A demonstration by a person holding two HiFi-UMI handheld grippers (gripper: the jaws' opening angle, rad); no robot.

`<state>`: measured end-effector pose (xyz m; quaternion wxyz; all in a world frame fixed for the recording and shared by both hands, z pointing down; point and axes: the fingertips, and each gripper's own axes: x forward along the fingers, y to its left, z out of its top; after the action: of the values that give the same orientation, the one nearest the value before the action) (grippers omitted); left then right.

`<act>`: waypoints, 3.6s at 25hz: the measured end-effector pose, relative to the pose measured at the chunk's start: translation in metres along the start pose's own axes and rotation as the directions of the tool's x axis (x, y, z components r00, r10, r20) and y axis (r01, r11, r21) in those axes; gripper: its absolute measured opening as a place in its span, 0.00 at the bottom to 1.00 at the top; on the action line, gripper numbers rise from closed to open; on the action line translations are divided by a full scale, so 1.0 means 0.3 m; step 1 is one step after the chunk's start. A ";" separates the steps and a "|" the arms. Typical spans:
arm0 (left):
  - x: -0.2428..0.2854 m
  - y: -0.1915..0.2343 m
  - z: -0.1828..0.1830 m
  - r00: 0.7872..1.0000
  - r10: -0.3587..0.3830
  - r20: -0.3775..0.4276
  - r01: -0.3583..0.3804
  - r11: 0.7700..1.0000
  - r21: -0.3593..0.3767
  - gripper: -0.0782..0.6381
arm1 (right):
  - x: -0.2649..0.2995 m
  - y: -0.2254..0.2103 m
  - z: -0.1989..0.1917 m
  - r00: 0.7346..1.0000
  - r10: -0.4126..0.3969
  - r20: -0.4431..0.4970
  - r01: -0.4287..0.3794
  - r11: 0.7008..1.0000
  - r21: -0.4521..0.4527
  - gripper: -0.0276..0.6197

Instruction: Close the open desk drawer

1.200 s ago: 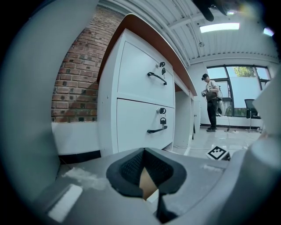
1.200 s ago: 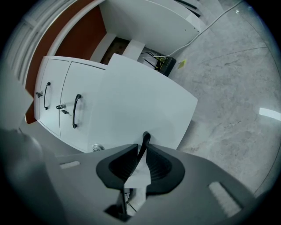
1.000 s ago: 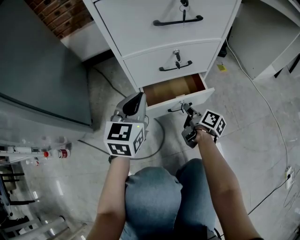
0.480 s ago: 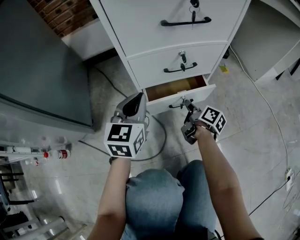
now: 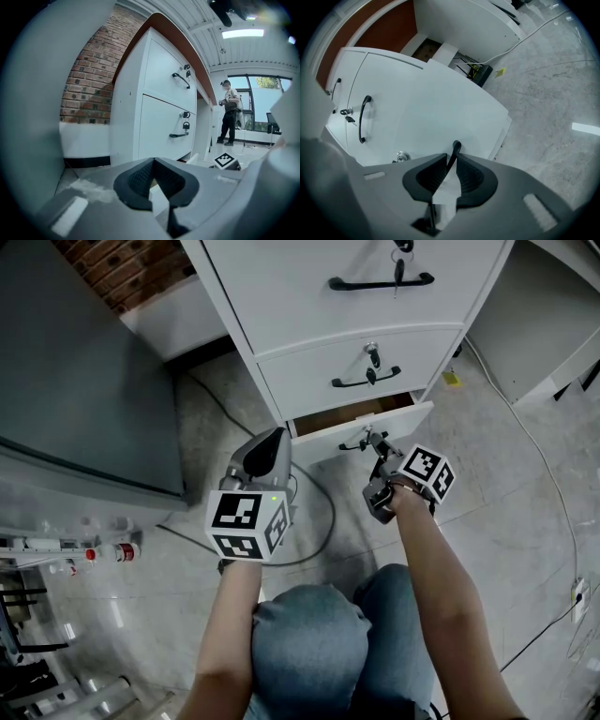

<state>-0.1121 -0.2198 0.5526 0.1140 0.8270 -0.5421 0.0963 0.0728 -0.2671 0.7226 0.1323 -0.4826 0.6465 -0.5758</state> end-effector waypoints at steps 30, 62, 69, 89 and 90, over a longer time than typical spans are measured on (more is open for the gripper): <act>-0.003 0.077 -0.008 1.000 0.004 -0.017 -0.004 0.999 0.041 0.11 | 0.151 0.047 0.060 0.997 -0.032 0.069 0.032 0.999 0.006 0.12; -0.024 -0.020 0.045 1.000 -0.003 0.012 0.003 1.000 0.024 0.11 | 0.008 0.131 0.114 0.998 0.017 0.067 -0.012 0.997 -0.076 0.05; -0.060 -0.009 0.071 0.999 0.031 0.033 -0.031 1.000 -0.001 0.11 | -0.074 0.212 0.120 0.996 0.076 0.046 -0.066 0.978 -0.198 0.04; -0.186 -0.090 0.265 0.992 0.046 0.114 -0.060 0.991 0.122 0.11 | -0.339 0.441 0.147 0.990 0.139 0.009 -0.114 0.844 -0.524 0.04; -0.192 -0.095 0.273 0.992 0.047 0.117 -0.062 0.990 0.125 0.11 | -0.348 0.461 0.145 0.990 0.138 0.001 -0.113 0.820 -0.560 0.04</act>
<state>-0.1056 -0.1826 0.4555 0.0271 0.8216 -0.5628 0.0867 0.0912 -0.2308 0.5488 0.0366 -0.4684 0.8140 -0.3414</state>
